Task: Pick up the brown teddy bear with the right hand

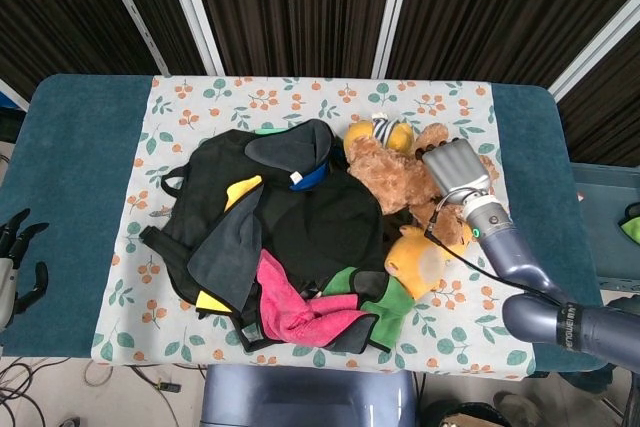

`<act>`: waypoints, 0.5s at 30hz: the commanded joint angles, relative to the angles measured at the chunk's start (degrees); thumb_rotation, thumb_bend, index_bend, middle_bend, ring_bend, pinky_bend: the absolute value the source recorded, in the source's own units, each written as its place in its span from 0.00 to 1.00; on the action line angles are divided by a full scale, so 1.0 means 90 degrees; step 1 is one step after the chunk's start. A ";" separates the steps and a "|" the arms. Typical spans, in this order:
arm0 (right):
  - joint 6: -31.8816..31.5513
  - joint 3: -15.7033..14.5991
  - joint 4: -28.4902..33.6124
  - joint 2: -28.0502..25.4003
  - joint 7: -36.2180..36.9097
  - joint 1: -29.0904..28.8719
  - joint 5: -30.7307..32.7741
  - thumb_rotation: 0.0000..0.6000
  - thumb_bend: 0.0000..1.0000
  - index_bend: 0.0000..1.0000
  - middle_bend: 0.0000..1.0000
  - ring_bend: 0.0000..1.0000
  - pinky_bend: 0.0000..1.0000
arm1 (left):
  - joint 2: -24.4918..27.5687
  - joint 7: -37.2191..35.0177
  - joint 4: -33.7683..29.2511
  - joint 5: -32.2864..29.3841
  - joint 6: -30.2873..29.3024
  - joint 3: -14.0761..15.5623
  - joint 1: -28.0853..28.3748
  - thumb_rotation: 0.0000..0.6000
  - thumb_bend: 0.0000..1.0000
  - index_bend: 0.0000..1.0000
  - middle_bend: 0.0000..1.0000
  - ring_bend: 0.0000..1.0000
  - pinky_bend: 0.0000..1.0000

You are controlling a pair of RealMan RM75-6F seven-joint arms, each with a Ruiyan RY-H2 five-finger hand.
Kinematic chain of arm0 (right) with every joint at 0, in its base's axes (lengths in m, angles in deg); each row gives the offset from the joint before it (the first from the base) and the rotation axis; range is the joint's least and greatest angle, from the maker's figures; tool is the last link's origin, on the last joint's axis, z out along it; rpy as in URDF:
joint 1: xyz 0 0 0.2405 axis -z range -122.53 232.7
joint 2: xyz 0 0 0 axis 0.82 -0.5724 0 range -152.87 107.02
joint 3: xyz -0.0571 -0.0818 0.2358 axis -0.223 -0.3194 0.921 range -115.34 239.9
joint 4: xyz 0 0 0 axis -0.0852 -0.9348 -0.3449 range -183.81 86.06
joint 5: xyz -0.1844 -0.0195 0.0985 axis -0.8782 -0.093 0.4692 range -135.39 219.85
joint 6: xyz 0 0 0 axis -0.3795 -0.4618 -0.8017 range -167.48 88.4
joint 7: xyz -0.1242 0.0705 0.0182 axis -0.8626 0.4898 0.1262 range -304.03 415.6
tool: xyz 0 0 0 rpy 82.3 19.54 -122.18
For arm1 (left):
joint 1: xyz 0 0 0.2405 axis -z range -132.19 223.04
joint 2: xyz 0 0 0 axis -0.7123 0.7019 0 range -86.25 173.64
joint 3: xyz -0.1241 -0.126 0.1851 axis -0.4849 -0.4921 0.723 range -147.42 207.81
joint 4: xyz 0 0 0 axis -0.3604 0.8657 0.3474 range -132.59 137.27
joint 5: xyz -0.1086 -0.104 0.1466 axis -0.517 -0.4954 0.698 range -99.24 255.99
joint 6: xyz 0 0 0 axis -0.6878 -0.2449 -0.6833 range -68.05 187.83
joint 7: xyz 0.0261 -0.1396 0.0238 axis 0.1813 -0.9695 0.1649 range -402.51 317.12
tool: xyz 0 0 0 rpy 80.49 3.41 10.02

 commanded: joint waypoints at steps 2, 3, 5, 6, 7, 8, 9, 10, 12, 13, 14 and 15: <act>-0.0070 0.0405 0.0417 -0.0525 0.0889 0.0326 -0.0396 1.00 0.57 0.62 0.68 0.67 0.44 | -0.0002 -0.0001 -0.0002 0.0006 -0.0011 0.0001 -0.0005 1.00 0.58 0.19 0.05 0.09 0.00; -0.0057 0.0502 0.0501 -0.0642 0.1169 0.0405 -0.0475 1.00 0.57 0.62 0.68 0.67 0.44 | -0.0002 -0.0006 -0.0004 0.0008 -0.0016 0.0000 -0.0007 1.00 0.57 0.19 0.05 0.09 0.00; -0.0012 0.0712 0.0644 -0.0870 0.1790 0.0571 -0.0653 1.00 0.57 0.62 0.68 0.67 0.44 | -0.0004 -0.0014 -0.0001 0.0009 -0.0018 0.0002 -0.0011 1.00 0.57 0.19 0.05 0.09 0.00; 0.0017 0.0798 0.0689 -0.0972 0.2084 0.0655 -0.0758 1.00 0.57 0.62 0.68 0.67 0.44 | -0.0004 -0.0019 -0.0001 0.0010 -0.0019 0.0002 -0.0011 1.00 0.58 0.19 0.05 0.09 0.00; 0.0037 0.0881 0.0718 -0.1058 0.2366 0.0735 -0.0865 1.00 0.57 0.62 0.68 0.67 0.44 | -0.0004 -0.0023 -0.0003 0.0012 -0.0021 0.0001 -0.0012 1.00 0.58 0.19 0.05 0.09 0.00; 0.0024 0.0957 0.0739 -0.1110 0.2591 0.0797 -0.0926 1.00 0.57 0.62 0.68 0.67 0.44 | -0.0004 -0.0026 -0.0004 0.0014 -0.0024 0.0001 -0.0013 1.00 0.58 0.19 0.05 0.09 0.00; 0.0017 0.1043 0.0756 -0.1171 0.2889 0.0884 -0.1041 1.00 0.57 0.62 0.68 0.67 0.44 | -0.0004 -0.0029 -0.0004 0.0017 -0.0028 0.0001 -0.0015 1.00 0.58 0.19 0.05 0.09 0.00; -0.0012 0.1146 0.0772 -0.1216 0.3226 0.0977 -0.1138 1.00 0.57 0.62 0.68 0.67 0.44 | -0.0005 -0.0032 -0.0006 0.0018 -0.0030 0.0001 -0.0016 1.00 0.58 0.19 0.05 0.09 0.00; -0.0103 0.1365 0.0826 -0.1252 0.3933 0.1160 -0.1264 1.00 0.58 0.62 0.68 0.67 0.44 | -0.0004 -0.0041 -0.0015 0.0014 -0.0031 -0.0002 -0.0018 1.00 0.58 0.19 0.05 0.09 0.00; -0.0123 0.1442 0.0847 -0.1265 0.4215 0.1230 -0.1326 1.00 0.58 0.62 0.68 0.67 0.44 | -0.0003 -0.0042 -0.0016 0.0010 -0.0031 -0.0002 -0.0019 1.00 0.58 0.19 0.05 0.09 0.00; -0.0132 0.1560 0.0883 -0.1296 0.4651 0.1332 -0.1409 1.00 0.58 0.62 0.67 0.67 0.44 | -0.0003 -0.0042 -0.0019 0.0004 -0.0032 -0.0004 -0.0021 1.00 0.58 0.19 0.05 0.09 0.00; -0.0125 0.1664 0.0902 -0.1327 0.5053 0.1420 -0.1505 1.00 0.58 0.62 0.67 0.67 0.44 | -0.0003 -0.0043 -0.0023 0.0001 -0.0031 -0.0005 -0.0022 1.00 0.58 0.20 0.05 0.09 0.00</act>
